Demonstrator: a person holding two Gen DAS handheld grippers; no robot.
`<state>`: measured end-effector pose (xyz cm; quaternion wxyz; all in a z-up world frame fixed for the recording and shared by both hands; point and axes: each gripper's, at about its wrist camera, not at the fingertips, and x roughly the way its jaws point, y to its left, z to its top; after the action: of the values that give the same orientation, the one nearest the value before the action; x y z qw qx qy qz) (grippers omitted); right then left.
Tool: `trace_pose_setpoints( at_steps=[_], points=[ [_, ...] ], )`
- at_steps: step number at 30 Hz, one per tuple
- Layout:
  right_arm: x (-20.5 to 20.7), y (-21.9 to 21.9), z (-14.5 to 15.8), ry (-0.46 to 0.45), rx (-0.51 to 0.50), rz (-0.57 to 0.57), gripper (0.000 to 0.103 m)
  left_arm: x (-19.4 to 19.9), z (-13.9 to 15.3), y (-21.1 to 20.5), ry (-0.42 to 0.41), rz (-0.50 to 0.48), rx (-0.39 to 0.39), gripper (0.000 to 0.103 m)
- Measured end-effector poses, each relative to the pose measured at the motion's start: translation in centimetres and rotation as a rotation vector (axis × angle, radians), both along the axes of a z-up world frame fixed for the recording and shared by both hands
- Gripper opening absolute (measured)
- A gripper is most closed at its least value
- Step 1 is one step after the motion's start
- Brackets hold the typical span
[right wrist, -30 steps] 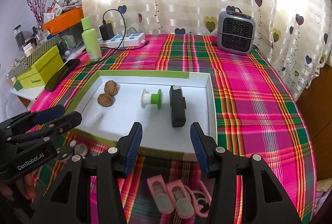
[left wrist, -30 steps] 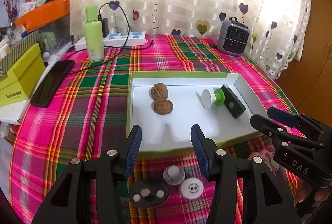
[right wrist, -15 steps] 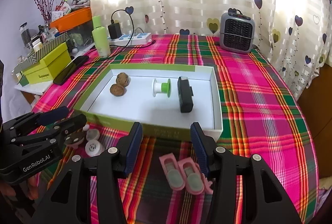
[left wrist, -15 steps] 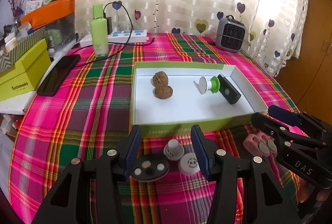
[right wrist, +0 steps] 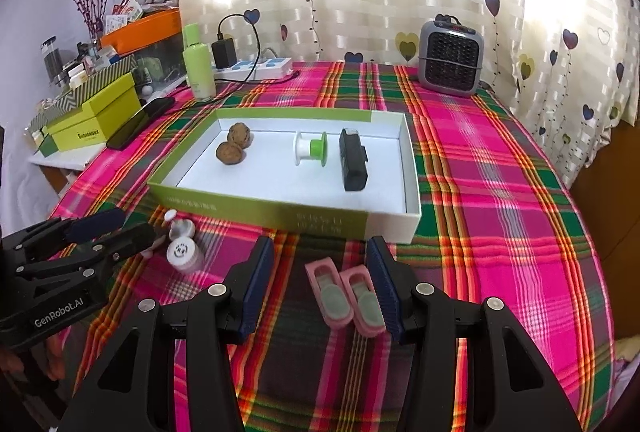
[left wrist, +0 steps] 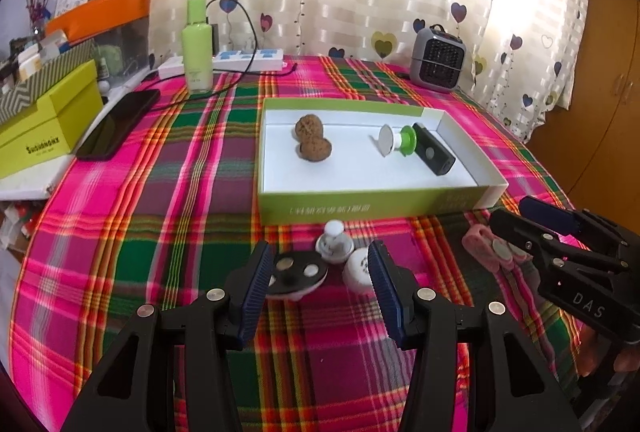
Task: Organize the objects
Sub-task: 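Move the right gripper toward the pink clips while the left approaches the black disc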
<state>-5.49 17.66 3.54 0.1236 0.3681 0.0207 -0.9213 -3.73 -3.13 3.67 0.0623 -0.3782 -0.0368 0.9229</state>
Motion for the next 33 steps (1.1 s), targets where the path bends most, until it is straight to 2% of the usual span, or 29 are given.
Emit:
trace_pose_setpoints(
  at_steps=[22,33],
  points=[
    [0.7,1.7,-1.8,-0.051,-0.019,-0.02,0.049,0.7,-2.0,-1.2,-0.036,0.021,0.015,0.049],
    [0.6,1.5,-2.2,-0.062,-0.008,-0.011,0.049,-0.8,-2.5,-1.5,-0.069,0.015,0.006,0.049]
  ],
)
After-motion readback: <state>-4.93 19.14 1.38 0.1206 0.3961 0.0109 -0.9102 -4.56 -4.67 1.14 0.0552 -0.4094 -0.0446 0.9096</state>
